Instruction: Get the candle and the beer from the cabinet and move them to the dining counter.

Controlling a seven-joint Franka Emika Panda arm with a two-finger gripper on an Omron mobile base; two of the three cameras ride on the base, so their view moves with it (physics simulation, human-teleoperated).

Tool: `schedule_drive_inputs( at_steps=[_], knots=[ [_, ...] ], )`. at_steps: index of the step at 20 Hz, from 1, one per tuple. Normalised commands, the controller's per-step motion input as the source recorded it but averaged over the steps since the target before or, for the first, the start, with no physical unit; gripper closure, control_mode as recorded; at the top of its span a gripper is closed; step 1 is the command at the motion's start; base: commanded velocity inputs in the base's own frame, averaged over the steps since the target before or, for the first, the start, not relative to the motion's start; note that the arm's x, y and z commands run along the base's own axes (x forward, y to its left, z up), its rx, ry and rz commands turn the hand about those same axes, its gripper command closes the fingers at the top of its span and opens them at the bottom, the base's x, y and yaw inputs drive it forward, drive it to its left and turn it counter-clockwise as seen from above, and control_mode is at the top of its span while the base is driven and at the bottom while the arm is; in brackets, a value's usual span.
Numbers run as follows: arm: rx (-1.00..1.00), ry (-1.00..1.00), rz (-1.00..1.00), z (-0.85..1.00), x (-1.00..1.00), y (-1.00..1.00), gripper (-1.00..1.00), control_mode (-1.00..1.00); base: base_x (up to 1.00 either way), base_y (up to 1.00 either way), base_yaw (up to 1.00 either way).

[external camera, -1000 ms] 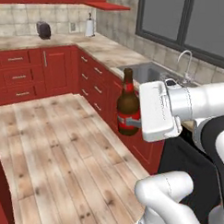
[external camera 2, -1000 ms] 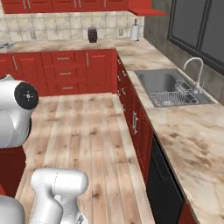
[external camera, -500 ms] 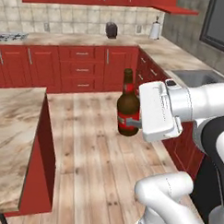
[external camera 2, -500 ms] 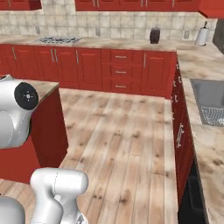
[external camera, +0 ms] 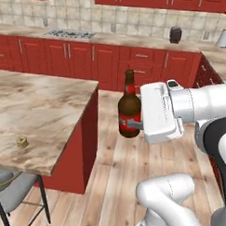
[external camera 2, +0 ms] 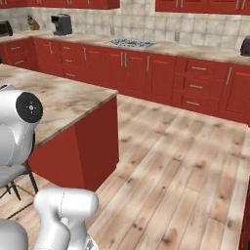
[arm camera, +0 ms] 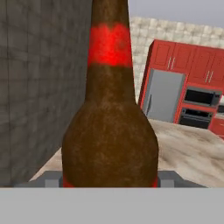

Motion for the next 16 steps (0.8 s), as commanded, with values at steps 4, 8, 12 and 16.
schedule_drive_inputs(
  at_steps=[4, 8, 12, 16],
  knots=[
    [0.0, 0.0, 0.0, 0.0, 0.0, 0.0, 1.0, 1.0, -0.05, 0.0, 0.52],
    [0.0, 0.0, 0.0, 0.0, 0.0, 0.0, 1.0, 1.0, 0.0, 0.0, 0.49],
    [0.0, 0.0, 0.0, 0.0, 0.0, 0.0, 1.0, 1.0, 0.06, 0.0, 0.46],
    [0.0, 0.0, 0.0, 0.0, 0.0, 0.0, 1.0, 1.0, 0.44, 0.0, 0.35]
  ],
)
